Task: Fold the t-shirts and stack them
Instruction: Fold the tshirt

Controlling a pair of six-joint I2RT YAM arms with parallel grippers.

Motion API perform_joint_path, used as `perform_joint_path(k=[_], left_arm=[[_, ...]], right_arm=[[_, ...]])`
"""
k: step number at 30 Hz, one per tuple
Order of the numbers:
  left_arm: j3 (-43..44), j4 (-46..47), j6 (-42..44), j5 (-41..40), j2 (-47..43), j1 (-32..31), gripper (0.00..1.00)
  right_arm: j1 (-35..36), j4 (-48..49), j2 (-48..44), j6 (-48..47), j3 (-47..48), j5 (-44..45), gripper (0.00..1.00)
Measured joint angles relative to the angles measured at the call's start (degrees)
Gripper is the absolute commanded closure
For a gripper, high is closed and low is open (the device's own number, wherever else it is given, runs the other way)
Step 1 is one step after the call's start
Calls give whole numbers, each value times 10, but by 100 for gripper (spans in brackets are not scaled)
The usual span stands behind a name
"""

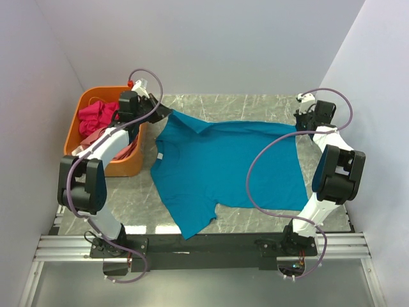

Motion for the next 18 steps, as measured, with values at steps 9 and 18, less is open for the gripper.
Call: perform_joint_path(k=[9, 18], left_arm=[[-25, -3, 0, 0, -40, 0, 99], [-42, -3, 0, 3, -69, 0, 99]], right_arm=[[-5, 0, 0, -7, -4, 0, 100], [-6, 0, -3, -16, -4, 0, 100]])
